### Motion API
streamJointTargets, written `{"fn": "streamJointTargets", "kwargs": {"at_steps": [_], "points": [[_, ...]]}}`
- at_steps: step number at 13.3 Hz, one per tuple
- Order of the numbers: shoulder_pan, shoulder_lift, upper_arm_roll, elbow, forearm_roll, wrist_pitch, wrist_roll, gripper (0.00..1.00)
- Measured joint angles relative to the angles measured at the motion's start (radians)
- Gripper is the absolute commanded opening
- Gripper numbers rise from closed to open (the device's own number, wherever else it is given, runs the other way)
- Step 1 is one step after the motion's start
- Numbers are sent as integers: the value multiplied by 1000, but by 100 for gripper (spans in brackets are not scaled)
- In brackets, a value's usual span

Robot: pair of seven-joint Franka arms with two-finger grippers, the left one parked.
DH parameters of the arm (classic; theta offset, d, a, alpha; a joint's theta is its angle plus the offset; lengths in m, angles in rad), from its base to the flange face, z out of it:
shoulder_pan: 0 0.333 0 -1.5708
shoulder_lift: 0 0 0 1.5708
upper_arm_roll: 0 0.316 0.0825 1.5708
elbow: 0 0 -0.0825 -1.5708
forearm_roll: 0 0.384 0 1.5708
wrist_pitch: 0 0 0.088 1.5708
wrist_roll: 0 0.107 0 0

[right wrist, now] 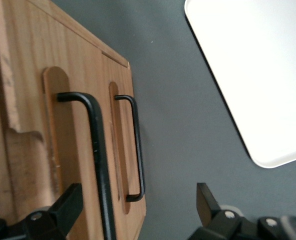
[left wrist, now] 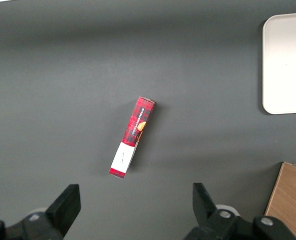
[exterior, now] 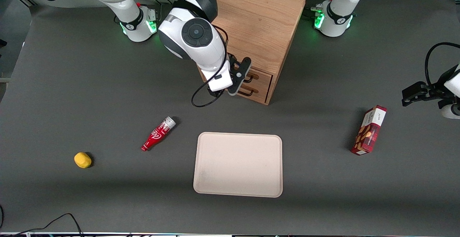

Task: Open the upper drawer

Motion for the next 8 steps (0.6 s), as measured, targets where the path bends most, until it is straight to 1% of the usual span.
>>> {"fn": "streamJointTargets", "kwargs": {"at_steps": [5, 8], "points": [[-1, 34, -54, -36, -15, 111, -97, 100], [-3, 34, -70, -27, -15, 118, -121, 100]]}}
